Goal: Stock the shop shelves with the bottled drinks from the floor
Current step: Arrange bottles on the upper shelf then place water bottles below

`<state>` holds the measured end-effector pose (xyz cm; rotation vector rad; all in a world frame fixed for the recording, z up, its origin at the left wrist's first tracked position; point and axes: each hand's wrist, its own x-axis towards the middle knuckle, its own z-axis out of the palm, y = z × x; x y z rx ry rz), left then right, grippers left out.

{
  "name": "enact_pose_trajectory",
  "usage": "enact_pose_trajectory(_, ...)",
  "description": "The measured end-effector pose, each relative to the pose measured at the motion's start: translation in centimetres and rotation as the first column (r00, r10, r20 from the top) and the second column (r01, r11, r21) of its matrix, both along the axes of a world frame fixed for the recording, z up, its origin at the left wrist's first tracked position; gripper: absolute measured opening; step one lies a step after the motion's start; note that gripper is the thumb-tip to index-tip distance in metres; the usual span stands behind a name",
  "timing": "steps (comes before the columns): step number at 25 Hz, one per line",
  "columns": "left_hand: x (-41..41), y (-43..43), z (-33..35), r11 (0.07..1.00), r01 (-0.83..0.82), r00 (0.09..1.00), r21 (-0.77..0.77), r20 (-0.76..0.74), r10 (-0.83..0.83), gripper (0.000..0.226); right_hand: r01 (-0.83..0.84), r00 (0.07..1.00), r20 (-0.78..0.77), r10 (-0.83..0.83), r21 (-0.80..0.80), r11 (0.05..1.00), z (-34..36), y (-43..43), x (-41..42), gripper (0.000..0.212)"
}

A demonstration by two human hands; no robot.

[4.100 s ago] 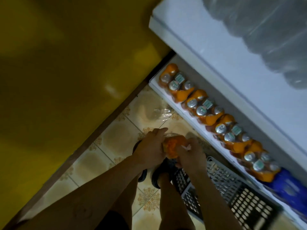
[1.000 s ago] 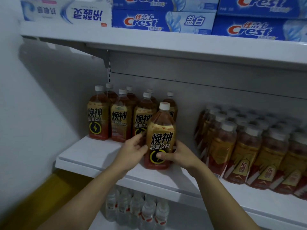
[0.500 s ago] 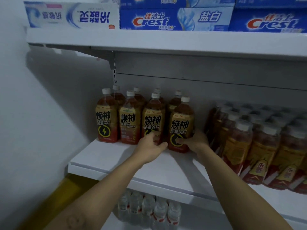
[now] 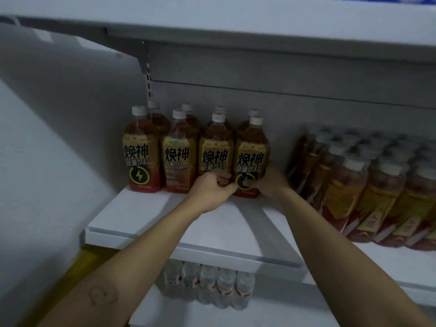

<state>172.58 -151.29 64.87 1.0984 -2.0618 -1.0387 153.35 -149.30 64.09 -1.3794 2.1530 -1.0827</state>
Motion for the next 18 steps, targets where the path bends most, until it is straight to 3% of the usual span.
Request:
enact_pose_trajectory(3, -0.5, -0.2, -0.4, 0.998, 0.063, 0.998, -0.003, -0.008, -0.063, 0.034, 0.020, 0.994, 0.111, -0.021, 0.014, 1.000, -0.5, 0.7, 0.6, 0.112)
enact_pose_trajectory(5, -0.6, -0.3, -1.0, 0.996, 0.090, 0.996, 0.003, -0.012, -0.090, 0.034, 0.089, 0.981, 0.175, -0.085, -0.017, 0.996, -0.7, 2.7, 1.9, 0.118)
enact_pose_trajectory(9, -0.3, 0.6, -1.8, 0.991, 0.136, 0.990, -0.017, -0.030, -0.137, 0.034, 0.229, 0.969, 0.108, -0.220, -0.075, 0.970, -1.2, 8.1, 3.5, 0.093)
enact_pose_trajectory(12, 0.6, 3.6, -2.2, 0.984, 0.172, 0.981, -0.043, -0.088, -0.176, 0.033, 0.215, 0.975, 0.087, -0.204, -0.146, 0.966, -1.5, 12.3, 5.0, 0.074)
enact_pose_trajectory(18, 2.2, 14.4, -2.8, 0.973, 0.220, 0.953, -0.070, -0.199, -0.230, 0.035, 0.259, 0.958, 0.190, -0.213, -0.265, 0.929, -2.4, 22.1, 8.2, 0.056)
